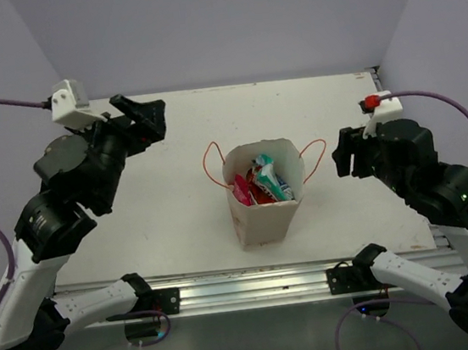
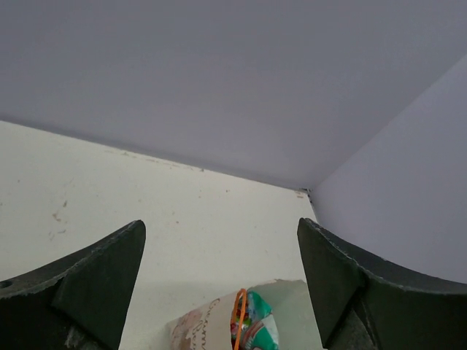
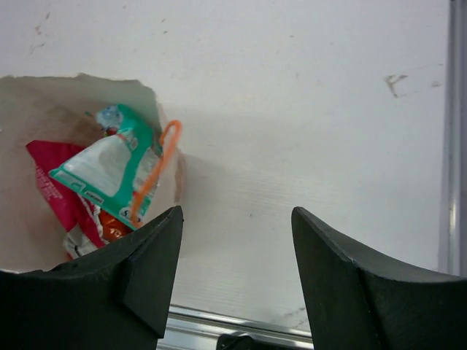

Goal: Place the snacks into the paper bag

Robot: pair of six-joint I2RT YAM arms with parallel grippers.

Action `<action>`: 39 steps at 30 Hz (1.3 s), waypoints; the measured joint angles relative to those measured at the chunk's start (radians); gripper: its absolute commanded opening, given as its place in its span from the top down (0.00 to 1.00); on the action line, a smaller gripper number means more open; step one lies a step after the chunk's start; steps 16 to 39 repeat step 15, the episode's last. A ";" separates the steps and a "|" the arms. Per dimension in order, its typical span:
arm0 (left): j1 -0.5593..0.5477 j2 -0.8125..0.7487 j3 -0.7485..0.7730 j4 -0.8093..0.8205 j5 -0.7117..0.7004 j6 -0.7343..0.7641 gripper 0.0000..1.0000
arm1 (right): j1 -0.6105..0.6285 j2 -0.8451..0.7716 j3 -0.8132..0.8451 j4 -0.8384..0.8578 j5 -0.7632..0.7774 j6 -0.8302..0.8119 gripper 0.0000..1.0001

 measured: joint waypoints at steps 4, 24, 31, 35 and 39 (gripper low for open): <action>0.000 -0.045 0.023 0.002 -0.067 0.035 0.10 | 0.000 -0.051 0.016 -0.039 0.100 0.000 0.34; 0.000 -0.034 -0.015 -0.035 -0.092 0.051 0.07 | 0.000 -0.058 -0.034 -0.078 0.194 0.041 0.31; 0.000 -0.034 -0.015 -0.035 -0.092 0.051 0.07 | 0.000 -0.058 -0.034 -0.078 0.194 0.041 0.31; 0.000 -0.034 -0.015 -0.035 -0.092 0.051 0.07 | 0.000 -0.058 -0.034 -0.078 0.194 0.041 0.31; 0.000 -0.034 -0.015 -0.035 -0.092 0.051 0.07 | 0.000 -0.058 -0.034 -0.078 0.194 0.041 0.31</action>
